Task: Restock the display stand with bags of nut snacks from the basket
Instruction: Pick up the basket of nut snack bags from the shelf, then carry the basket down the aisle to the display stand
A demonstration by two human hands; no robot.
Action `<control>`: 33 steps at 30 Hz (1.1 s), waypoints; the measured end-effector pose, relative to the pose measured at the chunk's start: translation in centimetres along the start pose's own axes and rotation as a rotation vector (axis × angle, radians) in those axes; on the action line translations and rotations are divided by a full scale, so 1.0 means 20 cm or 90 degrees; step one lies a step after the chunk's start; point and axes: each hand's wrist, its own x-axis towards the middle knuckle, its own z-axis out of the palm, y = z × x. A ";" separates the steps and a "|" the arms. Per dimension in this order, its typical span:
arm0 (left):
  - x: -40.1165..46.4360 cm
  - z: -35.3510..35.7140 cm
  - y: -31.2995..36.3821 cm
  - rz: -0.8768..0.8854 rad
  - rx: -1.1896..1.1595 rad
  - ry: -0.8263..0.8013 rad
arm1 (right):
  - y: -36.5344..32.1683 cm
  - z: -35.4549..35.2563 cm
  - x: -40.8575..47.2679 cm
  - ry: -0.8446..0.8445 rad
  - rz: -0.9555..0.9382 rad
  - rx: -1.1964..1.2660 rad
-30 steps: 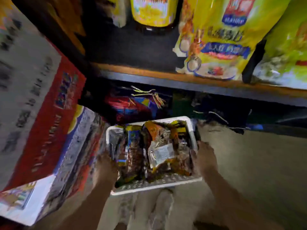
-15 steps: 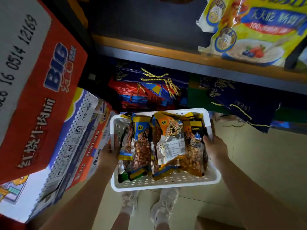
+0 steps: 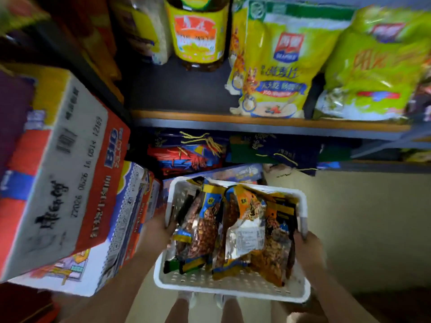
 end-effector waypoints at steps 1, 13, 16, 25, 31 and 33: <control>-0.06 -0.05 0.08 0.014 -0.001 -0.018 | 0.03 -0.09 -0.08 0.006 0.017 -0.002; -0.42 0.00 1.30 0.291 0.132 -0.208 | 0.54 -0.98 -0.42 0.146 0.224 0.349; -0.48 0.23 1.66 0.364 0.199 -0.219 | 0.72 -1.20 -0.36 0.167 0.265 0.403; -0.71 1.02 2.69 0.532 0.312 -0.293 | 1.28 -1.82 -0.10 0.231 0.364 0.385; -0.71 1.61 3.40 0.617 0.442 -0.319 | 1.53 -2.23 0.24 0.255 0.441 0.439; -0.71 1.84 3.65 0.644 0.463 -0.351 | 1.62 -2.36 0.38 0.281 0.478 0.479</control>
